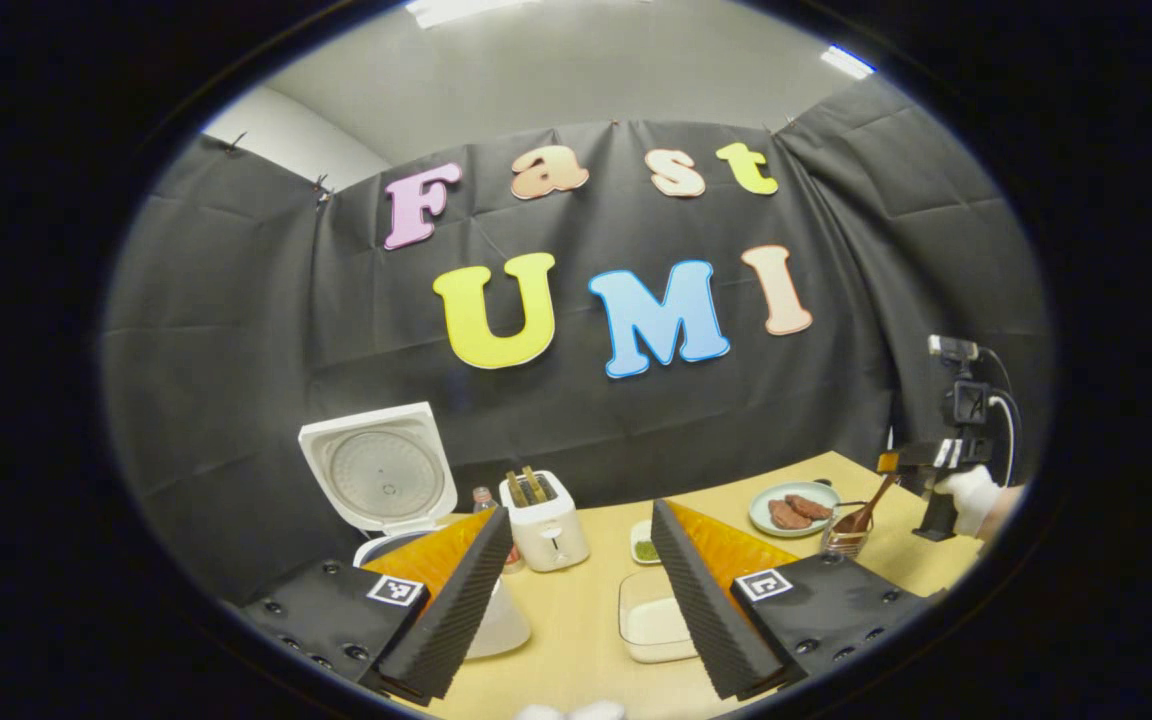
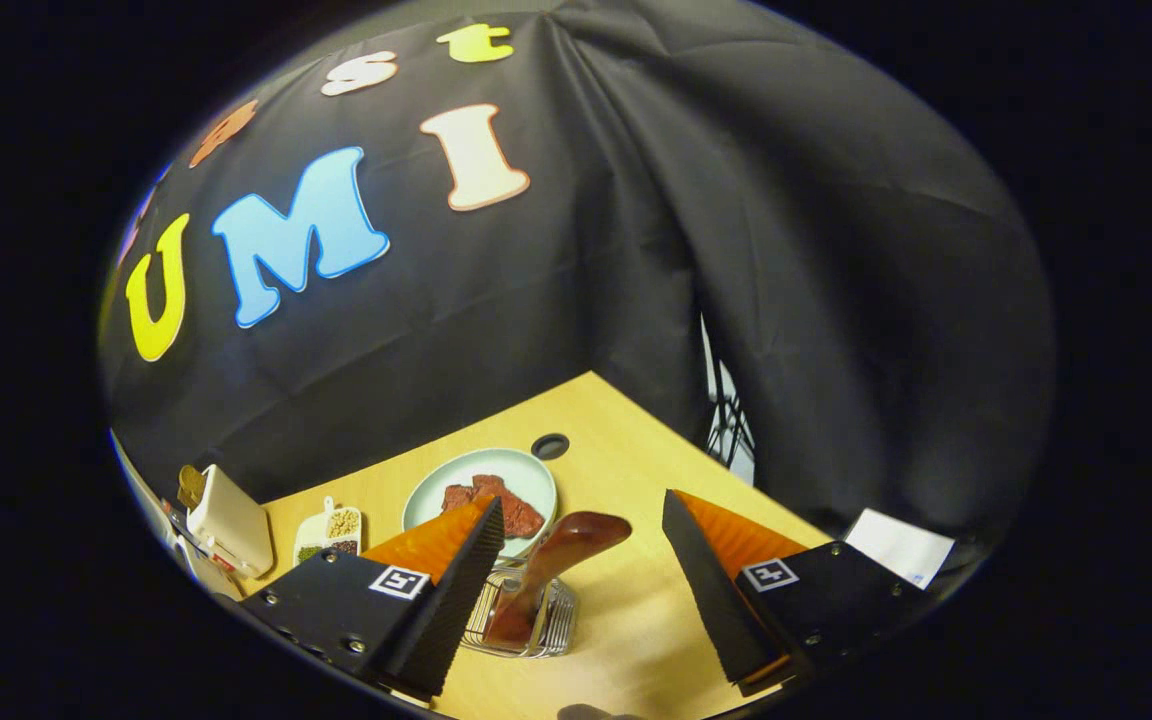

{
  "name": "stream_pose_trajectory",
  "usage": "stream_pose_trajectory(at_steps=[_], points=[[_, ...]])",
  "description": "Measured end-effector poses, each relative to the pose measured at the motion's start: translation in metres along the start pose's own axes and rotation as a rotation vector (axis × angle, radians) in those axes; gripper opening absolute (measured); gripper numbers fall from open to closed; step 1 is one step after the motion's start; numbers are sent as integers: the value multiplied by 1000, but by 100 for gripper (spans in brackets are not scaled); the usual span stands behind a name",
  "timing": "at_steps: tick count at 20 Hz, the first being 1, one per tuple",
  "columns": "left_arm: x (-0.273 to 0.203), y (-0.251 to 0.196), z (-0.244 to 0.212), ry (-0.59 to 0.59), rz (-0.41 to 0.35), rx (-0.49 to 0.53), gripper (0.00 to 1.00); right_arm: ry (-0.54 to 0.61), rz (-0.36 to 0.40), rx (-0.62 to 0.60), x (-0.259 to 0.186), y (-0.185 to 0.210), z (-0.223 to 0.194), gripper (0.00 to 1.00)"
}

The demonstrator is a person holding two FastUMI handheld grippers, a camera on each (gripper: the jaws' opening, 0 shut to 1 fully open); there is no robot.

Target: Close the left gripper, press the button to open the rice cooker; take a wooden spoon from the chopstick holder with the right hand, scoop a spoonful of rice and pour it into the rice cooker, then put the wooden spoon back into the chopstick holder.

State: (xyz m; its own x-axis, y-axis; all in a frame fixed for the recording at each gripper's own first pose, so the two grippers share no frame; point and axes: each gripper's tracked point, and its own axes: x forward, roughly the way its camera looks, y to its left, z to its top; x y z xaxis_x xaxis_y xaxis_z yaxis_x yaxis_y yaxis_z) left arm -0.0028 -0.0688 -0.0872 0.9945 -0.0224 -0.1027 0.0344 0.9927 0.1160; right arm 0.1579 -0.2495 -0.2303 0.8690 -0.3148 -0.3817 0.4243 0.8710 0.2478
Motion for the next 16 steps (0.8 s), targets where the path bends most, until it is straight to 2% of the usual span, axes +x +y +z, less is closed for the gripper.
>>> stream_pose_trajectory(at_steps=[4,9,12,16], points=[[8,14,9,-23,-9,-19,99,-129,78,-48,-66,28,62,98],[28,40,13,-24,-16,-60,99,-256,164,-169,-152,75,98,97],[44,66,18,-24,10,-83,99,-314,204,-208,-200,113,94,98],[62,103,42,-78,59,-74,99,-306,271,-254,-235,157,62,97]])
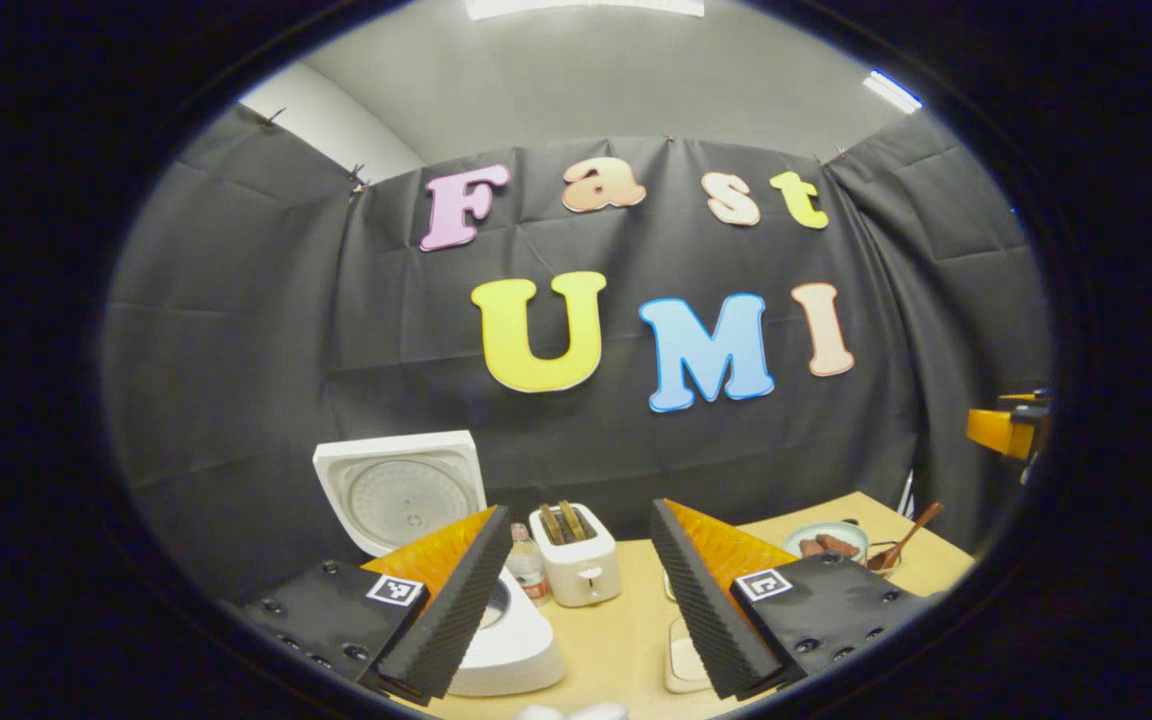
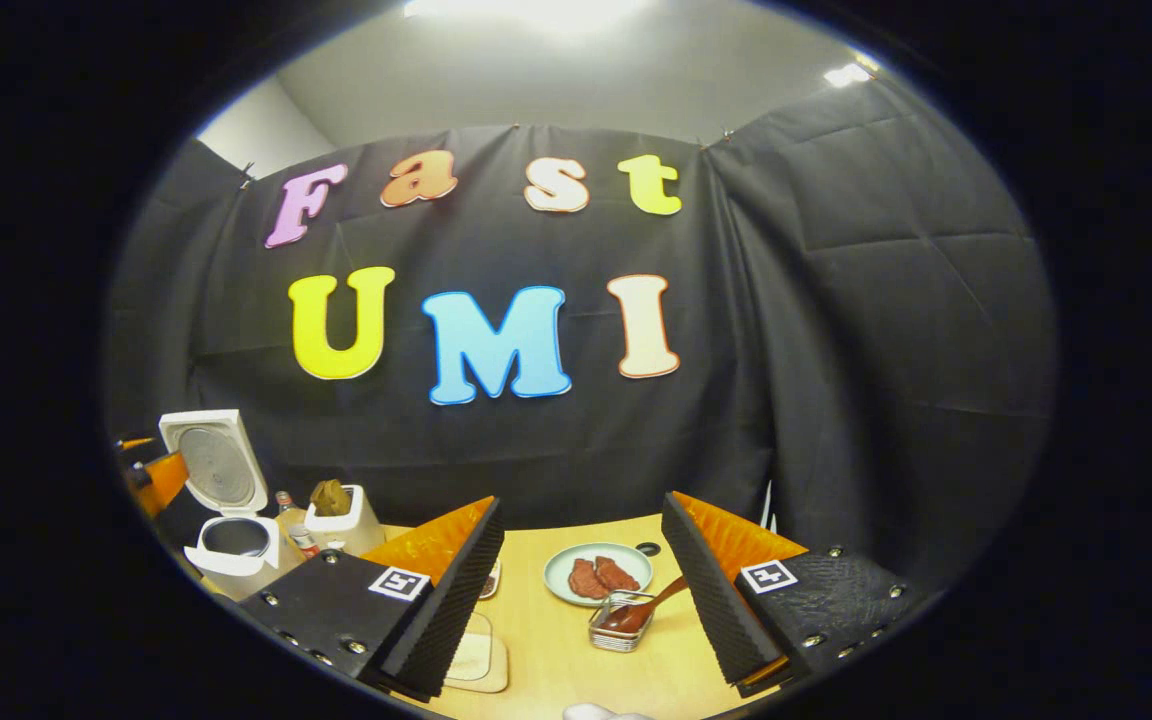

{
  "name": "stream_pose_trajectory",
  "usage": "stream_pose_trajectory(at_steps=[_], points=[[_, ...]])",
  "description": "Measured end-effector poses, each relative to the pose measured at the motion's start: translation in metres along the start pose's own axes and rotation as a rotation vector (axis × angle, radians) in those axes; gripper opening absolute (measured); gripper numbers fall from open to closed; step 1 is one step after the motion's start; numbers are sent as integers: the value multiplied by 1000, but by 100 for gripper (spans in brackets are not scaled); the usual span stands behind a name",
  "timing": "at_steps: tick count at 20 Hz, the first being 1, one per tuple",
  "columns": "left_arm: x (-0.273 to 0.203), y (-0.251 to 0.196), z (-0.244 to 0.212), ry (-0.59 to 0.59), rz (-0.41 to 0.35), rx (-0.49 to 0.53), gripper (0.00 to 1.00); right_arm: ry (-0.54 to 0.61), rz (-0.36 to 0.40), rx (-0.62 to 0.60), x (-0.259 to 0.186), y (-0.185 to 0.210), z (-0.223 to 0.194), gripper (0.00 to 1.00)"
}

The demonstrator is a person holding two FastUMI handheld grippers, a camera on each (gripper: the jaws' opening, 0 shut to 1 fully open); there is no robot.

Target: Close the left gripper, press the button to open the rice cooker; take a wooden spoon from the chopstick holder with the right hand, scoop a spoonful of rice and pour it into the rice cooker, then put the wooden spoon back into the chopstick holder.

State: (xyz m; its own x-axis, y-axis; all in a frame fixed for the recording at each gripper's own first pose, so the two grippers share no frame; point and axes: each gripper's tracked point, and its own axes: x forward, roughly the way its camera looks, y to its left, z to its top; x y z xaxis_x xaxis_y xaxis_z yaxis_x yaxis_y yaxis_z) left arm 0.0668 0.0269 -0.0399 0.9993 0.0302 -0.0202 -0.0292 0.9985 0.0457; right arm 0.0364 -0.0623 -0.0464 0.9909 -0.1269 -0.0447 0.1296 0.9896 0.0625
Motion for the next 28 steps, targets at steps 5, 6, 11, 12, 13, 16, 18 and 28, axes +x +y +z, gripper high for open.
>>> stream_pose_trajectory(at_steps=[5,6,11,12,13,16,18,28], points=[[29,36,23,-32,28,-44,99,46,71,-11,2,40,-14,97],[36,48,32,-49,50,-34,99,49,79,-11,4,44,-13,98],[91,110,71,-89,132,-23,99,104,123,-21,17,60,-19,98],[106,125,79,-89,151,-27,99,110,131,-23,19,63,-19,98],[120,143,85,-88,175,-42,98,117,133,-23,21,64,-21,97],[174,188,90,-54,228,-86,97,157,148,-21,25,70,-31,98],[209,216,83,-8,272,-82,97,179,154,-19,27,71,-36,98],[298,274,-44,311,382,-47,96,256,155,0,29,64,-55,97]])
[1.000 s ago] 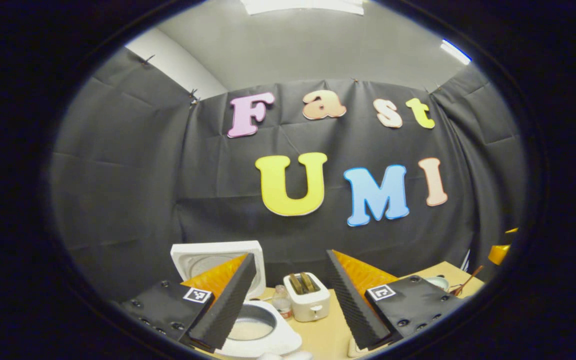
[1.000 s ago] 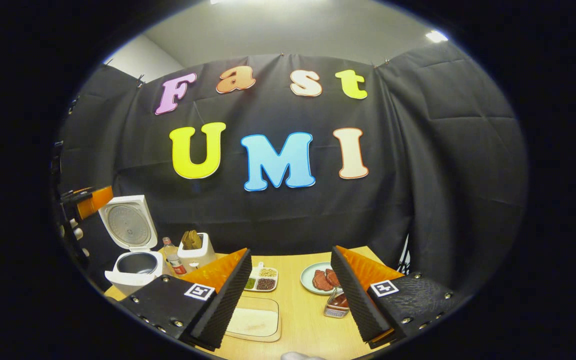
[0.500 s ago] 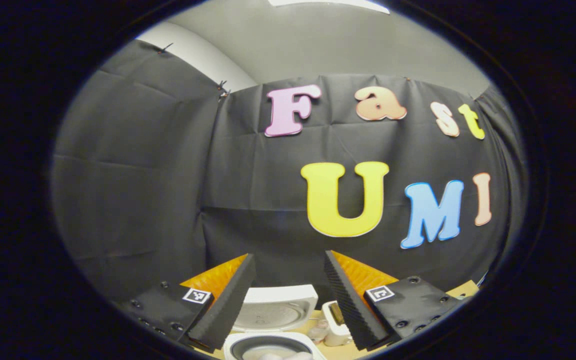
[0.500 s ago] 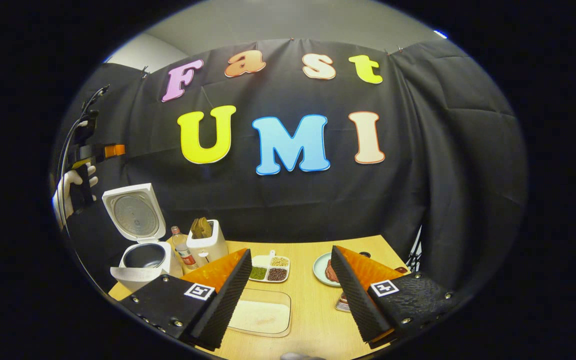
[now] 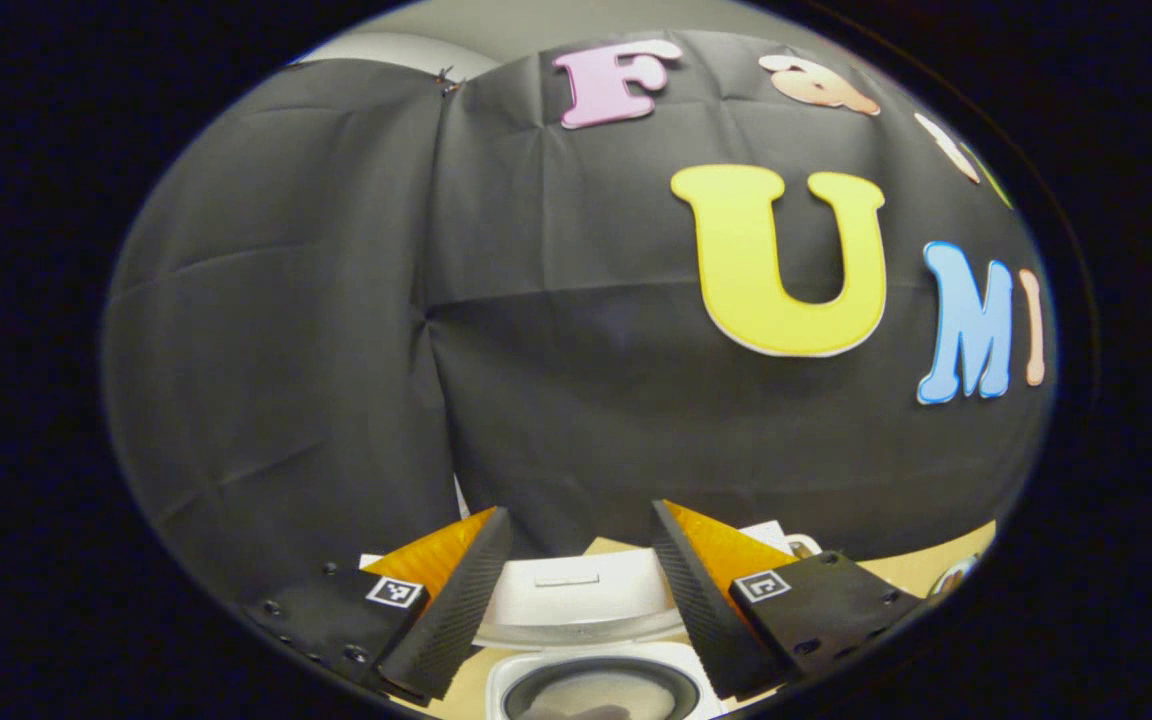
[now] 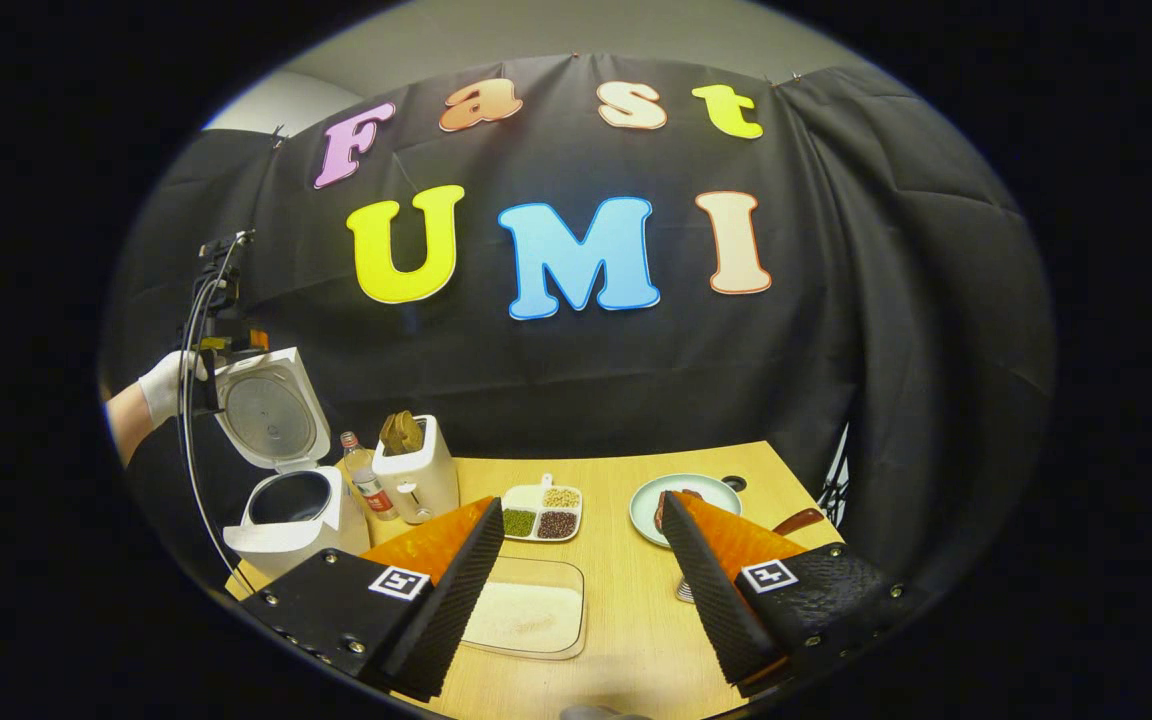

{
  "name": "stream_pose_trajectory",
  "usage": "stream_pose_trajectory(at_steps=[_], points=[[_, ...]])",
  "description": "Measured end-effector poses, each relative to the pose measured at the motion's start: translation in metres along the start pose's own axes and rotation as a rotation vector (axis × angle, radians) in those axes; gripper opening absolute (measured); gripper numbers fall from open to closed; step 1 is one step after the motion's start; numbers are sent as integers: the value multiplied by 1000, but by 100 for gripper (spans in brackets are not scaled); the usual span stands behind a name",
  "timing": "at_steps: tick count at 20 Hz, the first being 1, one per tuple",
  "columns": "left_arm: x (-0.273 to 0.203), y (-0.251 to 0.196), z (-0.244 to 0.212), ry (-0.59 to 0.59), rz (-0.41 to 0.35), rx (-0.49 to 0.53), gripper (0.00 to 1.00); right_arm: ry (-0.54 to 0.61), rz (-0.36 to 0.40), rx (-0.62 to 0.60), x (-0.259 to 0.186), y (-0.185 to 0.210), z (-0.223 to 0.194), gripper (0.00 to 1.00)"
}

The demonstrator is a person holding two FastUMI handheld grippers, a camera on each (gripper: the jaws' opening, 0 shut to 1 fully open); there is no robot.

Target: Close the left gripper, press the button to open the rice cooker; take a wooden spoon from the chopstick holder with the right hand, scoop a spoonful of rice and pour it into the rice cooker, then put the wooden spoon back into the chopstick holder.

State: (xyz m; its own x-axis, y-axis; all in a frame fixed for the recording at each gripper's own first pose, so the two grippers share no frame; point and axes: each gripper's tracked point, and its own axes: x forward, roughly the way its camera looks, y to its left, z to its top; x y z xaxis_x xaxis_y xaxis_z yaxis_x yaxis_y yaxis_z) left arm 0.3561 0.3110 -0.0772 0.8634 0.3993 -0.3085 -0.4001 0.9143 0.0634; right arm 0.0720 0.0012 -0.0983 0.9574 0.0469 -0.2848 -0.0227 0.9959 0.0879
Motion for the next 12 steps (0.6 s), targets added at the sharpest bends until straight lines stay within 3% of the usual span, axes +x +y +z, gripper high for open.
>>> stream_pose_trajectory(at_steps=[12], points=[[-63,-14,-46,169,-64,-57,93,16,53,64,2,3,-6,97]])
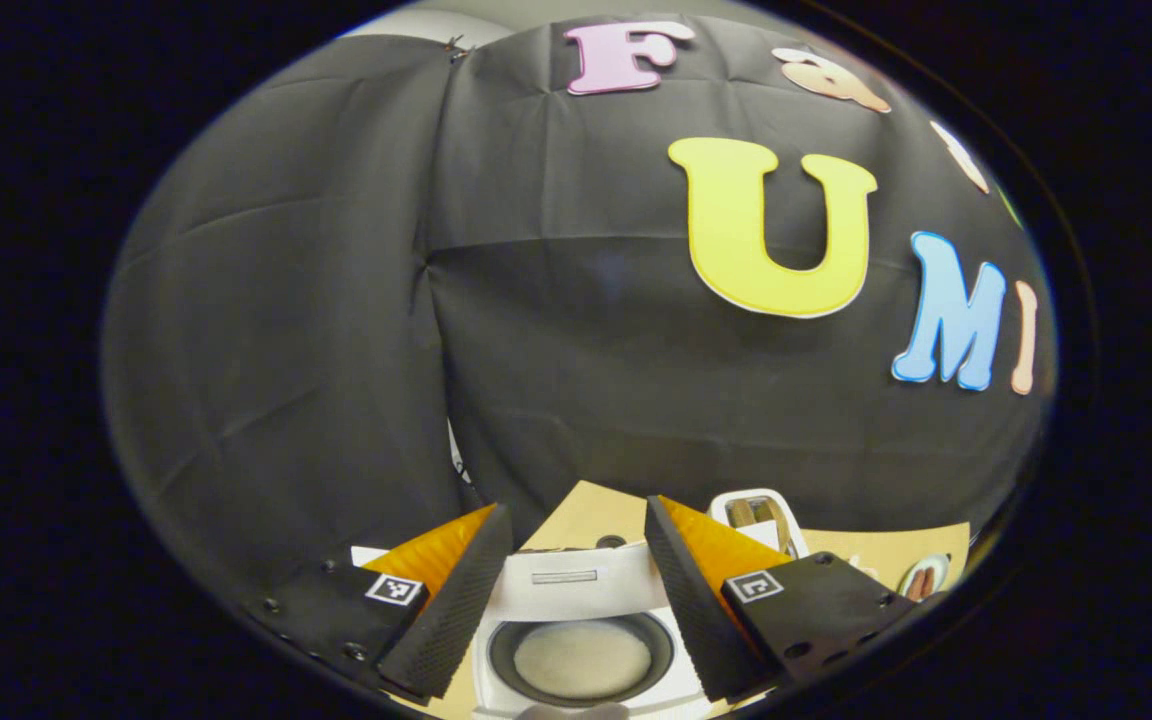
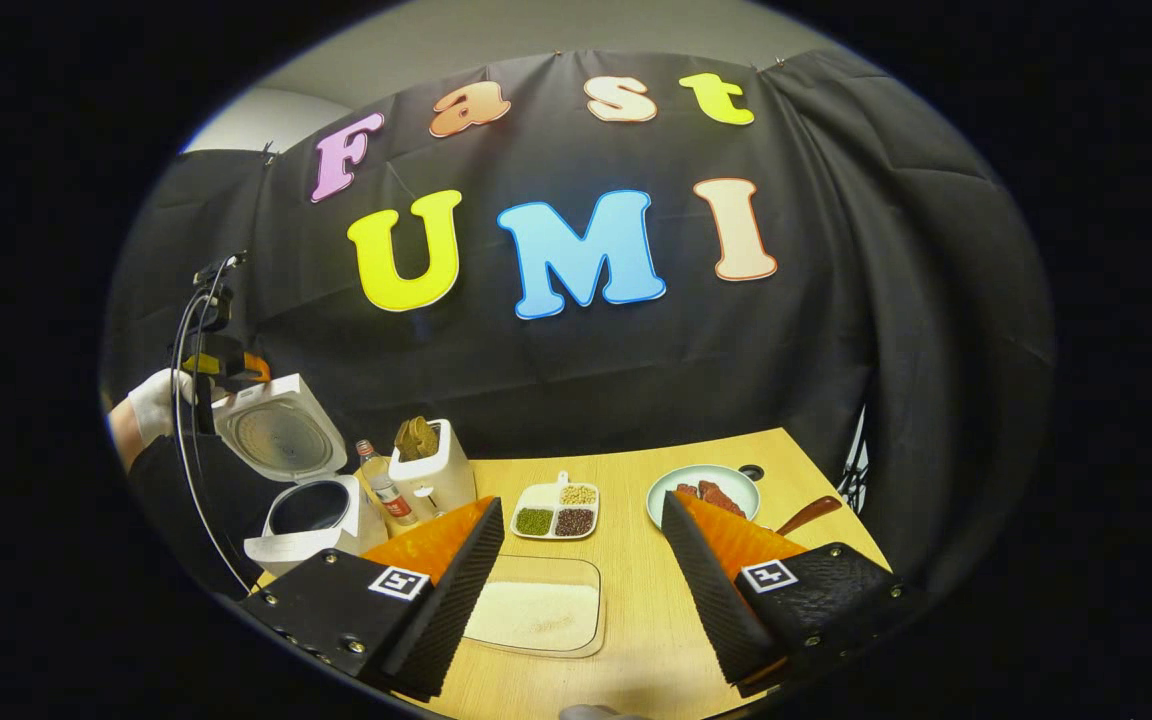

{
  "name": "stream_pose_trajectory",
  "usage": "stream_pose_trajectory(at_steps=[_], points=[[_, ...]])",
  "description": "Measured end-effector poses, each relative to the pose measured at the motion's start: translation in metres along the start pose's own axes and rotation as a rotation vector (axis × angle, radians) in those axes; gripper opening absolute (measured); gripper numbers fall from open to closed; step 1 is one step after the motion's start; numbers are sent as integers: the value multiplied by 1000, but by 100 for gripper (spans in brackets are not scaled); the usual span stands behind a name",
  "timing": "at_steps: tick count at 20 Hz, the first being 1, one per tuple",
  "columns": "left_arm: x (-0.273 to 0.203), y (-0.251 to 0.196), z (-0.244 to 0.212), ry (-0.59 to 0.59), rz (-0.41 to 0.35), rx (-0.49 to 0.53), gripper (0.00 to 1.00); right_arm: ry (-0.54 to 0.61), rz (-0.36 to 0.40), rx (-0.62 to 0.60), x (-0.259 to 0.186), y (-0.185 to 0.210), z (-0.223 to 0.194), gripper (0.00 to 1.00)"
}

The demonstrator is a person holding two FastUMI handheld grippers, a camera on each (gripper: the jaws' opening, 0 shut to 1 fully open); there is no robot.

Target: Close the left gripper, press the button to open the rice cooker; take a wooden spoon from the chopstick holder with the right hand, scoop a spoonful of rice and pour it into the rice cooker, then put the wooden spoon back into the chopstick holder.

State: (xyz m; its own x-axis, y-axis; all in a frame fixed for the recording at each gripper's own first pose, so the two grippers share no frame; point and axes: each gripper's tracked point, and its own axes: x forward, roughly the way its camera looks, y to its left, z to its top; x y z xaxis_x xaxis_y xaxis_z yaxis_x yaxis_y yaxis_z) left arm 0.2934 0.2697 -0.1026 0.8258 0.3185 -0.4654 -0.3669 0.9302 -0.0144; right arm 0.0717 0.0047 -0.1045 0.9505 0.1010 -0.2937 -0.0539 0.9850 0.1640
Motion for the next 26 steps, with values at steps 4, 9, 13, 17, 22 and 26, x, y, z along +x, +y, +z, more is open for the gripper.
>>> stream_pose_trajectory(at_steps=[4,9,13,17,22,26], points=[[-23,-5,-39,76,-18,-13,96,46,25,32,-2,3,-18,98],[-49,-15,-101,213,-62,-34,96,66,43,36,-9,4,-25,97],[-57,-19,-174,363,-93,-41,94,77,58,41,-13,8,-30,97],[-57,-15,-228,454,-74,-7,95,95,66,46,-15,9,-35,97],[-49,-21,-257,494,-65,35,96,122,83,56,-14,14,-39,98],[-48,-20,-254,479,-77,34,96,145,98,79,-9,23,-43,98]])
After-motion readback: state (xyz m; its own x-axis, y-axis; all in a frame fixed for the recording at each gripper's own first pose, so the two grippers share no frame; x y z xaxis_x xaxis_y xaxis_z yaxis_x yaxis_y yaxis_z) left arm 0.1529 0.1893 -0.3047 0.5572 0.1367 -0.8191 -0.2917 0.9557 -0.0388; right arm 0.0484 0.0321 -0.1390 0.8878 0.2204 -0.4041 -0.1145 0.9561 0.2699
